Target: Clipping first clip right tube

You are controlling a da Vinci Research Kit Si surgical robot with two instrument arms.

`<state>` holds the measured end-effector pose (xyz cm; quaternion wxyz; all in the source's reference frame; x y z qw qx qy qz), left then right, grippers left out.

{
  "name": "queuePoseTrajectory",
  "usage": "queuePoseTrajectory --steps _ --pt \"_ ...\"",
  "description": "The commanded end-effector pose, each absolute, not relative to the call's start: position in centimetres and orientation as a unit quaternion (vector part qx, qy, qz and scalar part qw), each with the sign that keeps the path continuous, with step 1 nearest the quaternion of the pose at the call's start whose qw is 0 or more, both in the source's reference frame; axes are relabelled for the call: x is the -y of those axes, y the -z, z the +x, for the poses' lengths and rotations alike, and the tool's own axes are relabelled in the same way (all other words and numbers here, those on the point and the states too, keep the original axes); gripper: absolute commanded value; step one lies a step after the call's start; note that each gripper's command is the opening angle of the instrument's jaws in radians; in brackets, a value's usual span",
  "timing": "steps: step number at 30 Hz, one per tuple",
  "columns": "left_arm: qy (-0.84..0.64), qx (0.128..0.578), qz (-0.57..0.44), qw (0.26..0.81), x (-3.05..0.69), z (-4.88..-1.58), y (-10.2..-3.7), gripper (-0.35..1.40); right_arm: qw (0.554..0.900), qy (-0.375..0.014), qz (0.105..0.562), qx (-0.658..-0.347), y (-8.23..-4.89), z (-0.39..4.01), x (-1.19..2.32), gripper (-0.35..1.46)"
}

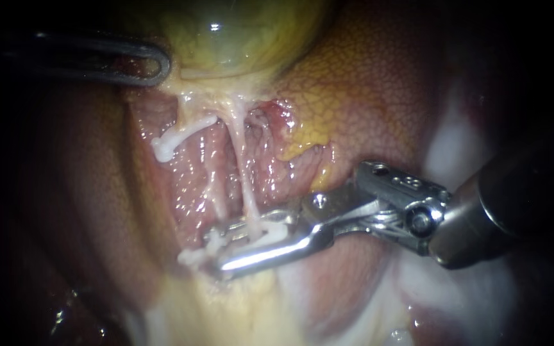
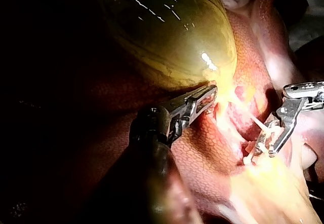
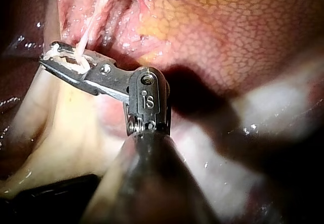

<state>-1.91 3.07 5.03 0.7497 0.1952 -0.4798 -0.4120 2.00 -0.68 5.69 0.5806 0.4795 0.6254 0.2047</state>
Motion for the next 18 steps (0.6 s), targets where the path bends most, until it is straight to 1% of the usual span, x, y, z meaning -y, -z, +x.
queuePoseTrajectory --steps 1,2,18 --pt "0.412 0.48 0.195 0.75 -3.07 -1.91 -5.03 -0.35 0.581 -0.204 0.48 -0.625 -5.68 1.99 0.68 -0.27" --pt "0.412 0.48 0.195 0.75 -3.07 -1.91 -5.03 -0.35 0.58 -0.204 0.48 -0.625 -5.68 1.99 0.68 -0.35" --pt "0.412 0.48 0.195 0.75 -3.07 -1.91 -5.03 -0.35 0.58 -0.207 0.484 -0.622 -5.65 1.98 0.71 -0.35"
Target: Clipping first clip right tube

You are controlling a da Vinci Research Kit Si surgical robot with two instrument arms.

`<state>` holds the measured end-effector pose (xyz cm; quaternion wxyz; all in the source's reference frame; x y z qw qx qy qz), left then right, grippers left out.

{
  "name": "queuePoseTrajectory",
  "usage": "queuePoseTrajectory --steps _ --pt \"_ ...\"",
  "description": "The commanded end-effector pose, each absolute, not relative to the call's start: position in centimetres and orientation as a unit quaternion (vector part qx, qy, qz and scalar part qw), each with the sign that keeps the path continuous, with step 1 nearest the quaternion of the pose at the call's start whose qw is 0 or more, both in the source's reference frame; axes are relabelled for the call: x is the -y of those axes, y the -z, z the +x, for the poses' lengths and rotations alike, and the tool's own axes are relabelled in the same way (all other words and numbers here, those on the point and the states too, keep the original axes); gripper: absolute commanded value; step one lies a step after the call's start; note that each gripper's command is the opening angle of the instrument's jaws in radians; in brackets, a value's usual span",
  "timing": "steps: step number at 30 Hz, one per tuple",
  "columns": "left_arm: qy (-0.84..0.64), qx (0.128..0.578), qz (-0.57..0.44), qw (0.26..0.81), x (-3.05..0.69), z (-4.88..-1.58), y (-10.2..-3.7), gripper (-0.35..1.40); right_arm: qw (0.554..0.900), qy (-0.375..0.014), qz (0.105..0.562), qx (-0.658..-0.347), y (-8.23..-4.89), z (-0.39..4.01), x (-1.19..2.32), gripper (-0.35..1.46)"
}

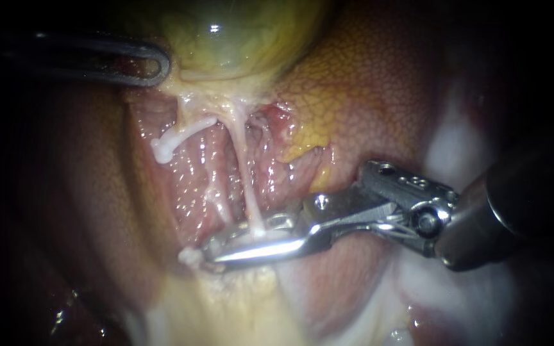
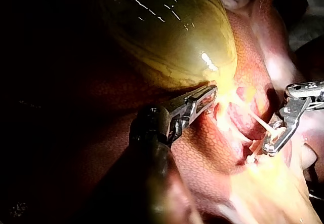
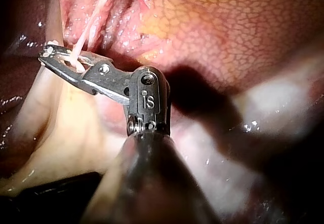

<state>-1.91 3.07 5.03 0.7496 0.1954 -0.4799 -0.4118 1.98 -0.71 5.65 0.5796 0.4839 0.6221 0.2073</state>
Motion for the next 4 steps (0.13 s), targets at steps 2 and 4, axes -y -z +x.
queuePoseTrajectory --steps 2,4 --pt "0.412 0.48 0.195 0.75 -3.07 -1.91 -5.03 -0.35 0.58 -0.207 0.484 -0.622 -5.65 1.98 0.71 -0.35" --pt "0.412 0.48 0.196 0.75 -3.07 -1.91 -5.02 -0.35 0.58 -0.207 0.484 -0.622 -5.65 1.98 0.71 -0.35"
